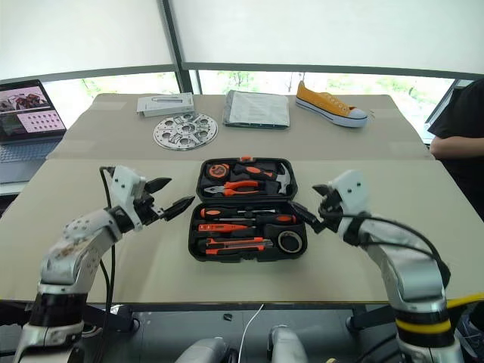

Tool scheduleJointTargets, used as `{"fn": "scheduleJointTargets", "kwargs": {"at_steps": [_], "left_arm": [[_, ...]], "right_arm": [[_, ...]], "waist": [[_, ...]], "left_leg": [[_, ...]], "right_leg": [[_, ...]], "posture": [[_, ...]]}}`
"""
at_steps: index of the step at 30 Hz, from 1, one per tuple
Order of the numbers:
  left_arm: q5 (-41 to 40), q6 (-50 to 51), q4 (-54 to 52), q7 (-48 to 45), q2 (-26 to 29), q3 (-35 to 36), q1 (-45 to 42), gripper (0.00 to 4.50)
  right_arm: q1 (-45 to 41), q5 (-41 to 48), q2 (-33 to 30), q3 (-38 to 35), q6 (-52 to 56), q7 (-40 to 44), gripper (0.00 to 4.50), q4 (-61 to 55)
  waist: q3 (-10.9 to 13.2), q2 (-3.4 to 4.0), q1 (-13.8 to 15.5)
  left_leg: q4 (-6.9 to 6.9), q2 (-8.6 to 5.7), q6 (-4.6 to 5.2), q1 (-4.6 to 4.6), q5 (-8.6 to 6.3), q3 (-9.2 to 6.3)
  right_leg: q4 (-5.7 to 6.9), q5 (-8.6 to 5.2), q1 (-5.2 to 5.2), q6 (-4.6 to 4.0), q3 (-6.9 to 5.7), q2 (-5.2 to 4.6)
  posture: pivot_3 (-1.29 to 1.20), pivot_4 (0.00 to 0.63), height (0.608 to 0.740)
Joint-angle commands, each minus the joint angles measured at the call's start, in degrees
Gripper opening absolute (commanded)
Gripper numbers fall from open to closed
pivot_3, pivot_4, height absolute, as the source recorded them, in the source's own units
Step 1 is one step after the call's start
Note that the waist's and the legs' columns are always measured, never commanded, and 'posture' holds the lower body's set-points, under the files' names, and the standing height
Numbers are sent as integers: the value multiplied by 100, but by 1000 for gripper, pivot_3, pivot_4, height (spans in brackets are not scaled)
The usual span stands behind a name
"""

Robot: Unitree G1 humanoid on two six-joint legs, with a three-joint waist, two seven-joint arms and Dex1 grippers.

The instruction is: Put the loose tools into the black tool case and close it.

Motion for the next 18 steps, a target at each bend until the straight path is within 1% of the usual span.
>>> {"fn": "scheduleJointTargets", "kwargs": {"at_steps": [1,5,9,13,17,18], "left_arm": [[-258,927,948,8,17,64,-868,4492],[-121,1314,2285,139,-157,20,-1901,4492],[107,1138,3398,253,-407,-32,-2591,4492],[278,1031,3953,147,-575,-164,-2854,4492],[394,935,4314,213,-700,-162,-2972,4492],[361,943,4381,237,-733,-82,-2999,4233]], "right_arm": [[-775,129,199,22,826,-225,4132,761],[-1674,-54,397,120,1054,-362,4132,1998],[-2441,-414,571,157,830,-668,4132,3502],[-2901,-798,631,311,286,-670,4132,4562],[-3201,-979,732,333,-97,-553,4132,5300],[-3261,-999,761,331,-154,-516,3876,5432]], "waist": [[0,0,2],[1,-1,0],[1,-1,-25],[1,-1,-98],[1,0,-182],[1,0,-194]], "left_leg": [[0,0,1,0,0,-1],[2,-9,5,-12,-1,-5],[3,-18,5,-14,-1,-5],[2,-17,1,-9,0,-4],[3,-15,-2,-5,1,-4],[3,-15,-3,-5,2,-3]], "right_leg": [[2,0,-1,-1,-1,-1],[-4,2,-9,1,-10,-5],[-8,5,-8,6,-18,-8],[-8,5,-8,5,-20,-7],[-6,6,-9,3,-23,-6],[-5,6,-9,3,-22,-6]], "posture": [[0,150,740],[0,150,740],[0,150,740],[0,150,740],[0,150,740],[0,150,740]]}}
